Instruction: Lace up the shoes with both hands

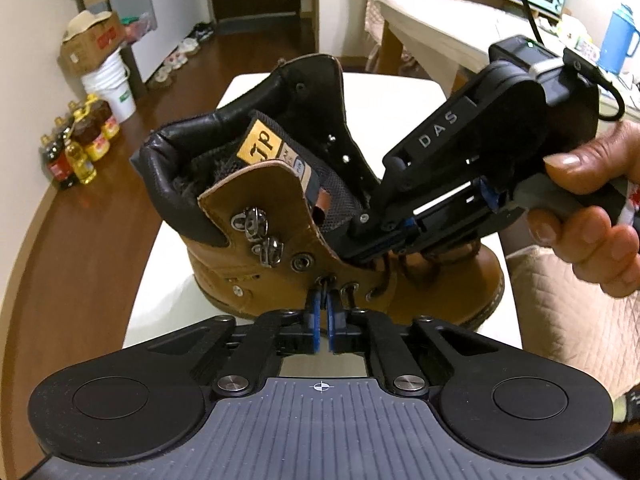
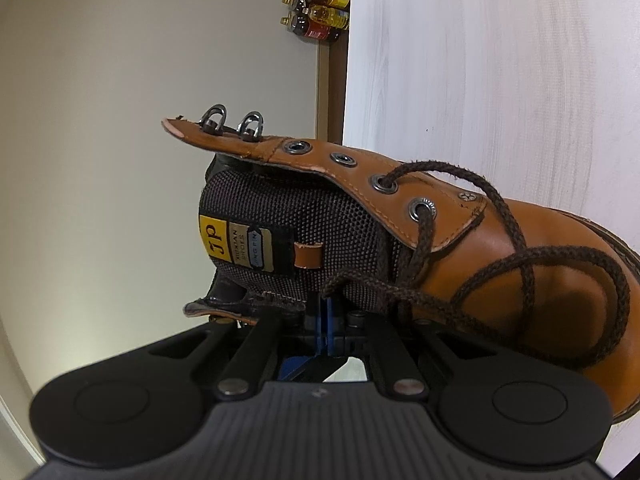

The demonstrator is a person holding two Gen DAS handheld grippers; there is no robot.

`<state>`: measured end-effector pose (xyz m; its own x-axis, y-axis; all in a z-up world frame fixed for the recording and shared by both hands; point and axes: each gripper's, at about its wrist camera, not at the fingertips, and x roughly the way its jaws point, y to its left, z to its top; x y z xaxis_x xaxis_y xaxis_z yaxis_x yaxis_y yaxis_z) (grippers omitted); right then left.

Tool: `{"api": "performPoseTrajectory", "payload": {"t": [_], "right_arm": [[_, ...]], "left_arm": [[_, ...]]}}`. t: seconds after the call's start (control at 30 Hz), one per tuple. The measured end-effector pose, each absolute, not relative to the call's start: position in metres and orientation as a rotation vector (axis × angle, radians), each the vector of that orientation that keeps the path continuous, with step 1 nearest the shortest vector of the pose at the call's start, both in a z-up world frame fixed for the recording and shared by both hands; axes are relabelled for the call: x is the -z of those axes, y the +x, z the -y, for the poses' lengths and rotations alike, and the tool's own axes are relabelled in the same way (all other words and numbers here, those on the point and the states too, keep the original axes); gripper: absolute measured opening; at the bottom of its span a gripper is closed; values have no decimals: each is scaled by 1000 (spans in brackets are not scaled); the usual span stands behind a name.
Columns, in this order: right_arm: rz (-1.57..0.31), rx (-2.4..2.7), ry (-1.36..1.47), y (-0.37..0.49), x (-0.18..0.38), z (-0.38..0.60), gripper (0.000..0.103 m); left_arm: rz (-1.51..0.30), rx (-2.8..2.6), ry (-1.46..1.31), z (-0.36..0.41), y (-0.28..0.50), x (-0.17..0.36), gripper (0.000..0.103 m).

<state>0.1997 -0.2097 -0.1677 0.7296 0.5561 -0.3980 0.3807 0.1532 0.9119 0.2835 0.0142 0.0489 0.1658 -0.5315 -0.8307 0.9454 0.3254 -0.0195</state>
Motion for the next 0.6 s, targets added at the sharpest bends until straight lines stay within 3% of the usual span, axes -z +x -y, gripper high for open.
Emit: {"api": "performPoseTrajectory", "payload": {"t": [0.17,0.33,0.6], "right_arm": [[-791,-116,1430,184,154,213,14],[-790,-55,1283,145,121,212,14],[-896,-17,1296,129,121,150,14]], "left_arm": [[-877,1106,703,-40,277,-49,2],[-1024,910,967,-103,290,-27,2],[-1184,783,1212,-166,301,19,2]]}}
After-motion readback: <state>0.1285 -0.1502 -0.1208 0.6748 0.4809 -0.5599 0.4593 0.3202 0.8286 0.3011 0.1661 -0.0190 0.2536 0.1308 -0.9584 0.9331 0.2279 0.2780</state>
